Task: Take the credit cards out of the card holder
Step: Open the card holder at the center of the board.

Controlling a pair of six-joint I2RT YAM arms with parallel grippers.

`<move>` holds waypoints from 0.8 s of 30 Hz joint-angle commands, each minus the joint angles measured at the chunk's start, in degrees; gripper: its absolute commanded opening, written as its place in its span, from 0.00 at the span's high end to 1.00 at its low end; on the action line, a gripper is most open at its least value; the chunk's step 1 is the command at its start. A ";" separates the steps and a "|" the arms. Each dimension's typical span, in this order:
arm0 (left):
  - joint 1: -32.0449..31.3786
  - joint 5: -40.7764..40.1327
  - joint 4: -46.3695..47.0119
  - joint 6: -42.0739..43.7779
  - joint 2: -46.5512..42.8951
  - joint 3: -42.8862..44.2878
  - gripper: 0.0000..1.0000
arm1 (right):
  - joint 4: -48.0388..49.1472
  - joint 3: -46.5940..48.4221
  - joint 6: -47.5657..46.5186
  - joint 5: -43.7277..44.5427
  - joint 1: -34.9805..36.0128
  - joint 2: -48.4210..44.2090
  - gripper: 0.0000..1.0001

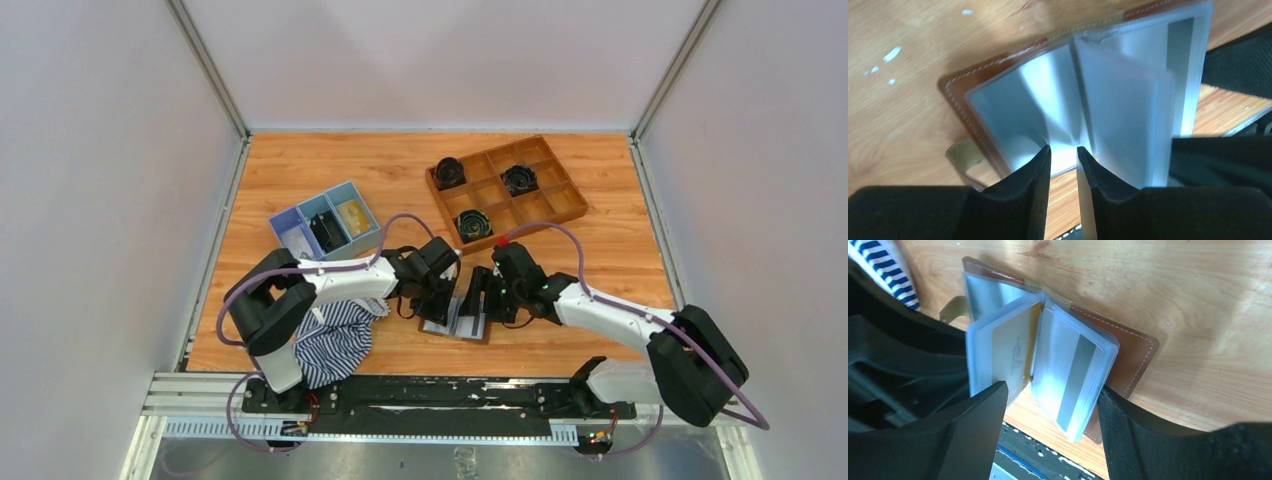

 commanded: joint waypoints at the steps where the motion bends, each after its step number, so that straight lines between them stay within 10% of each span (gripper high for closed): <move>1: 1.37 -0.96 -4.05 0.87 -5.39 -2.06 0.69 | -2.85 1.92 -1.62 2.66 1.65 2.83 0.30; 24: 2.87 2.70 -1.05 -1.54 -13.21 -3.44 0.66 | -4.51 0.81 -0.70 5.26 2.83 2.74 0.23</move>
